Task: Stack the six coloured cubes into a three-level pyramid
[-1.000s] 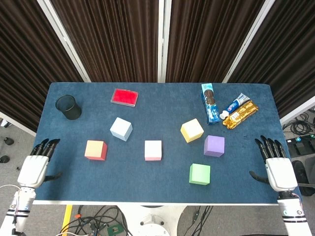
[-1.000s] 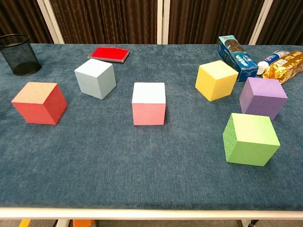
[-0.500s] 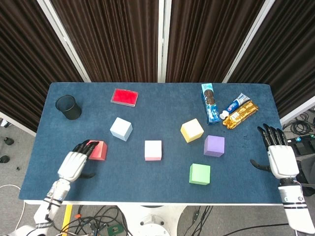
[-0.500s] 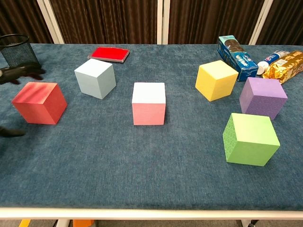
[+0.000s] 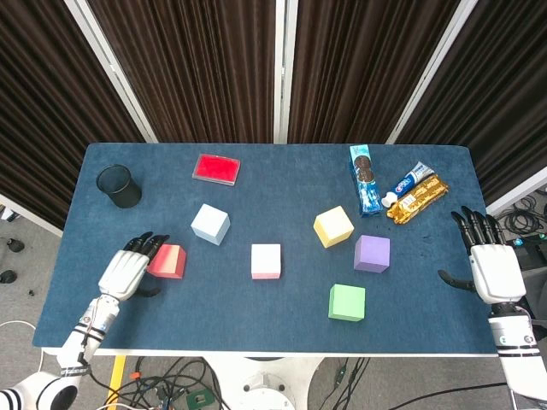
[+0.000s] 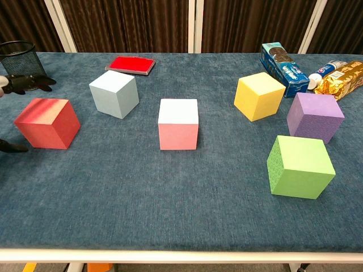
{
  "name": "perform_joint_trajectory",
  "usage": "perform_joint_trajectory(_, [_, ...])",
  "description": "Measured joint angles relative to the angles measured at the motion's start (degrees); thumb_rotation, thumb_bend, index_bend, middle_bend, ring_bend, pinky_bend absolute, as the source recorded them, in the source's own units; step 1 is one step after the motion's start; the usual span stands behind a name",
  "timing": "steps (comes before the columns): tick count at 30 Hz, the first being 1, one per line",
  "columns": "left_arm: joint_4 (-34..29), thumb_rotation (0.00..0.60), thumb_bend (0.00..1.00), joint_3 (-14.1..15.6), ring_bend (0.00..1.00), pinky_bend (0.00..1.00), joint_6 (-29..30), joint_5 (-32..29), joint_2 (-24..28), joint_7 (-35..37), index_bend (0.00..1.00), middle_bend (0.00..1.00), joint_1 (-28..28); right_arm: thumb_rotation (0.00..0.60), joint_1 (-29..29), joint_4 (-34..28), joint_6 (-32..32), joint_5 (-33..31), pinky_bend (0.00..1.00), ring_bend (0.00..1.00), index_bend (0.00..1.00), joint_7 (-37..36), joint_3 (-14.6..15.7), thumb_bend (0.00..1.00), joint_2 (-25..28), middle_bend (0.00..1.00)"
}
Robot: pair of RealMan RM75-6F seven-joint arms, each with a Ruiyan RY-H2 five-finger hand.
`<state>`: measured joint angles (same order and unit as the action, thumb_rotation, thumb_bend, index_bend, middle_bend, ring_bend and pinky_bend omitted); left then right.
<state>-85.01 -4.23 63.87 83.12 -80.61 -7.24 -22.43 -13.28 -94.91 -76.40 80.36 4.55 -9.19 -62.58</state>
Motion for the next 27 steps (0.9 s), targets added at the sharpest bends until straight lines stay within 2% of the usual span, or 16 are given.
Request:
perform_joint_trajectory(4, [1.13, 0.600, 0.02, 0.37, 0.04, 0.16, 0.11, 1.21, -0.73, 1.50, 0.08, 0.17, -0.63, 0.600, -0.06, -0.04, -0.15, -0.29, 0.00, 0.00, 0.00, 0.08, 0.04, 0.05, -0.21, 0.00])
perform_joint_trajectory(9, [4.74, 0.600, 0.17, 0.07, 0.07, 0.20, 0.23, 1.82, -2.90, 3.74, 0.13, 0.35, -1.79, 0.600, 0.05, 0.05, -0.38, -0.73, 0.00, 0.00, 0.00, 0.13, 0.09, 0.05, -0.18, 0.00])
perform_joint_trajectory(14, [8.37, 0.600, 0.27, -1.04, 0.21, 0.32, 2.34, 2.35, -6.04, 4.39, 0.24, 0.54, -2.68, 0.600, 0.24, 0.23, -0.66, -1.50, 0.00, 0.00, 0.00, -0.22, -0.09, 0.05, 0.15, 0.00])
perform_joint_trajectory(20, [7.41, 0.600, 0.31, -2.54, 0.32, 0.43, 2.16, 2.28, -7.90, 4.29, 0.25, 0.60, -4.96, 0.600, 0.28, 0.12, -0.95, -1.33, 0.00, 0.00, 0.00, -0.57, -0.05, 0.05, 0.36, 0.00])
perform_joint_trajectory(23, [5.13, 0.600, 0.30, -3.03, 0.34, 0.45, -0.24, 1.06, -7.82, 2.53, 0.26, 0.62, -6.30, 0.600, 0.31, -0.04, -1.21, -1.09, 0.00, 0.00, 0.00, -0.64, 0.05, 0.05, 0.46, 0.00])
perform_joint_trajectory(27, [1.15, 0.600, 0.30, -3.97, 0.34, 0.45, -5.21, -3.53, -7.36, -1.26, 0.26, 0.63, -8.38, 0.600, 0.48, -0.06, -1.41, -1.02, 0.00, 0.00, 0.00, -0.96, 0.21, 0.05, 0.55, 0.00])
